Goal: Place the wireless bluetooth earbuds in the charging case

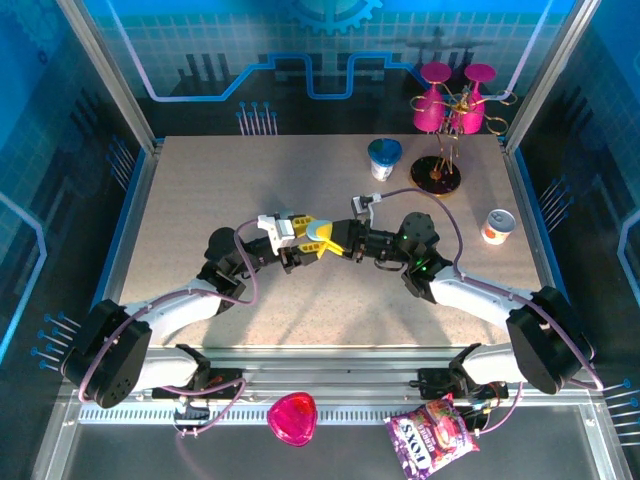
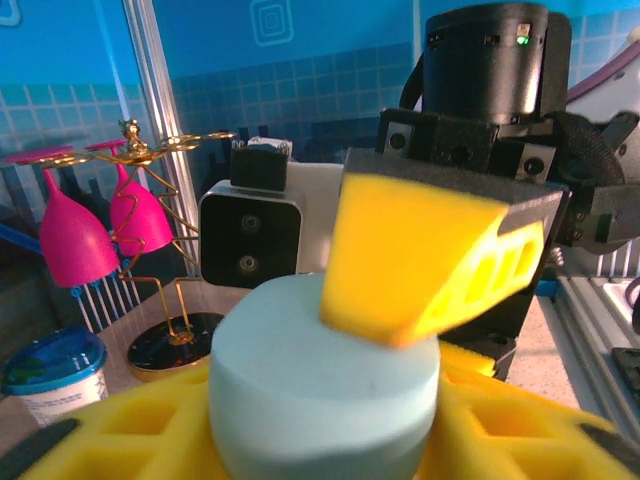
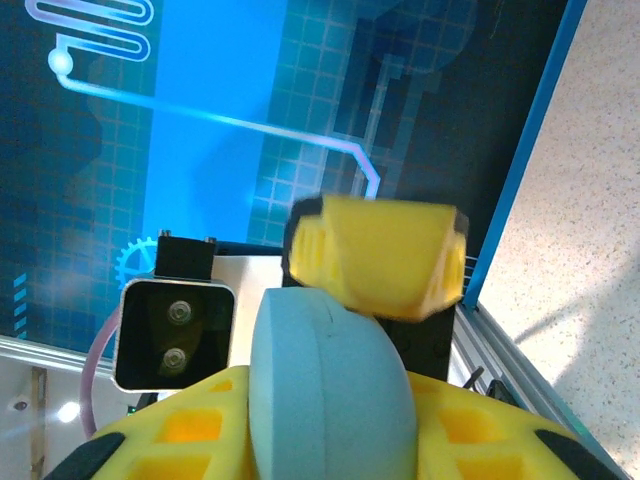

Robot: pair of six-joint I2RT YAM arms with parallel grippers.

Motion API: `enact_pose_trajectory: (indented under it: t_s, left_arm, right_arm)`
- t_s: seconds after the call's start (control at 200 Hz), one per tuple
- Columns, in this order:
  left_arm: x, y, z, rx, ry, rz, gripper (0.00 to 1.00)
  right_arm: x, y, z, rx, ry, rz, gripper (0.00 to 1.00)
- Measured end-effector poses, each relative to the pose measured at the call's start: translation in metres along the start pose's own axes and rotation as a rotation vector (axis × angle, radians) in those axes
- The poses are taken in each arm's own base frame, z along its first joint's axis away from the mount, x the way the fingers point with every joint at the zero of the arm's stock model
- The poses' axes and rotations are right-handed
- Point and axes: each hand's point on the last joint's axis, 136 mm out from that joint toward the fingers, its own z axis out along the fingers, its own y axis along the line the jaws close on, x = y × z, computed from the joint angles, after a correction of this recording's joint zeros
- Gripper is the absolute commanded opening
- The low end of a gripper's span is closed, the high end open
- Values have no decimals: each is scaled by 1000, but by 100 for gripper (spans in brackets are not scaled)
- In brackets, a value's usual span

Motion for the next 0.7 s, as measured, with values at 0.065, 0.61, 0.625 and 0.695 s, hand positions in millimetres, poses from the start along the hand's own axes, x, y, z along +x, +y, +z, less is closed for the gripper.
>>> enact_pose_trajectory:
  t_s: [0.065,0.61,0.625,0.695]
  left_arm:
    - [0,0,0,0,2,12,64]
    - [56,3,-13,-80,220,-96,99]
    - [58,3,-14,-84,229,-103,99]
    - [68,3,-15,-96,264,-125,99]
  right_arm:
    - [-1,-8,-2,21,-8,11,18]
    - [-44,-98,-75,474,-217,-71,17]
    - [-45,-101,-76,490,-218,-72,17]
    - [-49,-113,-79,554,-215,-92,18]
